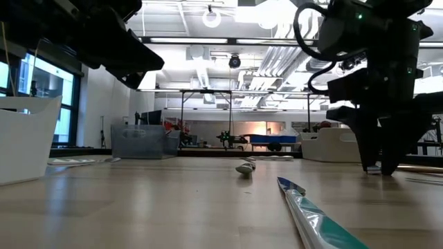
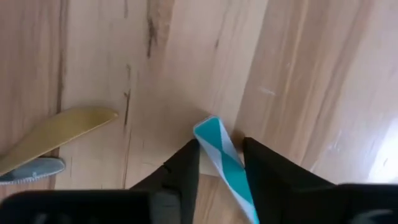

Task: Sort silverware by color (type)
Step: Put the blue table knife into the gray bin

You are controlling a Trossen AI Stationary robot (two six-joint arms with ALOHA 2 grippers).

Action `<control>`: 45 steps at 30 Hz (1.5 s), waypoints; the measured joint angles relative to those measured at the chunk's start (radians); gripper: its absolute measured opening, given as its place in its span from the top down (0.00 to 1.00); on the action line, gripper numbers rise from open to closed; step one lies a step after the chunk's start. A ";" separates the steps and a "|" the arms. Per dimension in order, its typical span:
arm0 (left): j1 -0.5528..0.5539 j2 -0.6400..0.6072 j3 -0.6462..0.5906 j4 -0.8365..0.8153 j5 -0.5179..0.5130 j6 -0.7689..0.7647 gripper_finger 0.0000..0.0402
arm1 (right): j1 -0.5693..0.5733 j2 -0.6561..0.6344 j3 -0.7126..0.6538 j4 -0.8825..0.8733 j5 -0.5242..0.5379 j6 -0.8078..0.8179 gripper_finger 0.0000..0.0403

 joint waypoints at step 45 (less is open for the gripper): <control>-0.003 0.000 0.000 -0.005 -0.101 0.051 1.00 | -0.276 -0.026 0.337 0.052 0.670 -0.893 0.99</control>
